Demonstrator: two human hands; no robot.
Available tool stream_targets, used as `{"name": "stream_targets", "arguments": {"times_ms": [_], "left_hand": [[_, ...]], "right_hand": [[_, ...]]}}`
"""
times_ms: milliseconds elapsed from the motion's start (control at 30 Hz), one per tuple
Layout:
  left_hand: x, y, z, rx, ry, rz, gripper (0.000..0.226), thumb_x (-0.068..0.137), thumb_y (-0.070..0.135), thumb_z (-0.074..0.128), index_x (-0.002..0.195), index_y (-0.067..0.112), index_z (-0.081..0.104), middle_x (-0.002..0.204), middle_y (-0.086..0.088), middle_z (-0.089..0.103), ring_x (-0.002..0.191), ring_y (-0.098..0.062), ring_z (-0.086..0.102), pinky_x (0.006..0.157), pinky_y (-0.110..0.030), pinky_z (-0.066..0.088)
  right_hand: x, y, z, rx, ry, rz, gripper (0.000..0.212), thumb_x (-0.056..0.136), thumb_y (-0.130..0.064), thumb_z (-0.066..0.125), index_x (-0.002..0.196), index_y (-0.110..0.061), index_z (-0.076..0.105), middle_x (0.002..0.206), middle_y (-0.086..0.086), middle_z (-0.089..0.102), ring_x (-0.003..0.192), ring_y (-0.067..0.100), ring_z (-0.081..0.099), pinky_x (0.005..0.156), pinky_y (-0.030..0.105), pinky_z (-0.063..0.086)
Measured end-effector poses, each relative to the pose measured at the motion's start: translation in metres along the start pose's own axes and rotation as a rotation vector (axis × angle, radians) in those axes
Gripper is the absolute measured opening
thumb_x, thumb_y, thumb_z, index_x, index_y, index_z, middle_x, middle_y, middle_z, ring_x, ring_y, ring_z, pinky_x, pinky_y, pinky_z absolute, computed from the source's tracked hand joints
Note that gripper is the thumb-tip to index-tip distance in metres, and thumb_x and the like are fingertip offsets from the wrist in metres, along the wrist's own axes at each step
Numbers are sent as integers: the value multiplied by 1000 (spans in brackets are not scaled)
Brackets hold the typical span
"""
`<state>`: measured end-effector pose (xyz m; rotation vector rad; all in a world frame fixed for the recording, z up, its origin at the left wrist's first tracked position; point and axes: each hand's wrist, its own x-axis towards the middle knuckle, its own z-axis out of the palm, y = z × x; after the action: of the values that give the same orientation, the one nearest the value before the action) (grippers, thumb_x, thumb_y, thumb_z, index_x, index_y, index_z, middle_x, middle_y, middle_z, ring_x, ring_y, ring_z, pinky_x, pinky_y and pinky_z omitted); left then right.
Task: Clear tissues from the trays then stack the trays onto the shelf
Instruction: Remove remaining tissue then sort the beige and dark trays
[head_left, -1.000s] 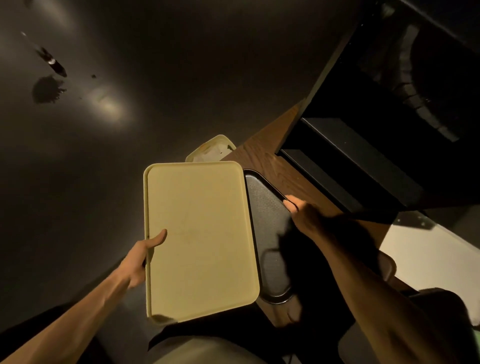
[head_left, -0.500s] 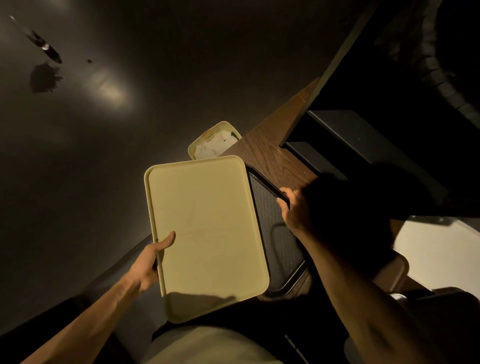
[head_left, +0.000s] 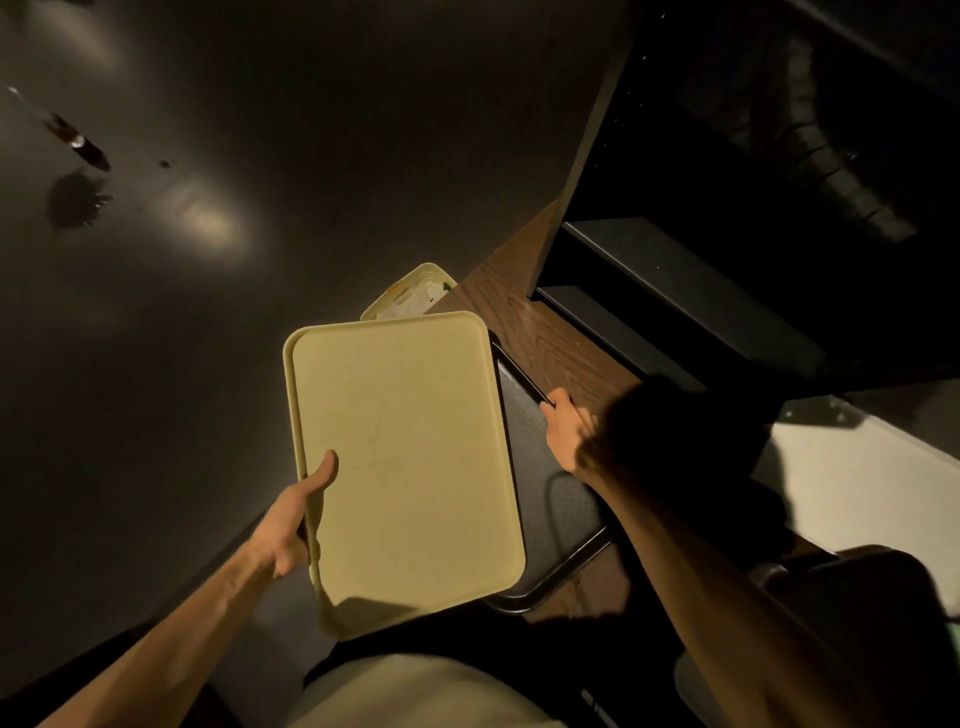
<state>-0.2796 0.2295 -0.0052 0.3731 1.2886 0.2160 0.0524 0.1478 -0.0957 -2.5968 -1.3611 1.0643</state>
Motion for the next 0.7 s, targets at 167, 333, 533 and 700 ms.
{"name": "stream_targets", "arguments": {"times_ms": [167,333,533,700], "left_hand": [[-8,8,-6,-10,51,-12,57,90,45,58,131,5,54,147,-8,48,139,-32,38,119,-50,18],[-22,17,3,40,48,-18,39,96,41,52,112,8,64,109,-19,73,99,-38,67,93,-53,46],[-22,28,15,193,59,-15,48,96,40,53,131,7,57,121,-20,68,110,-41,63,92,-54,48],[-9,41,31,322,-8,-41,45,96,41,52,121,5,61,107,-21,74,94,-41,71,89,-53,49]], "right_hand": [[-35,-4,-19,-5,66,-89,25,106,-28,32,128,-19,41,107,16,70,97,38,68,83,49,53],[-75,1,-42,-34,217,-35,28,105,-28,33,132,-19,40,113,16,68,105,38,66,85,45,47],[-128,20,-69,-90,421,116,28,106,-33,31,126,-20,44,115,8,68,100,33,69,77,38,49],[-170,38,-74,-263,747,115,18,91,-19,69,107,-11,71,80,5,69,59,19,66,46,28,49]]}}
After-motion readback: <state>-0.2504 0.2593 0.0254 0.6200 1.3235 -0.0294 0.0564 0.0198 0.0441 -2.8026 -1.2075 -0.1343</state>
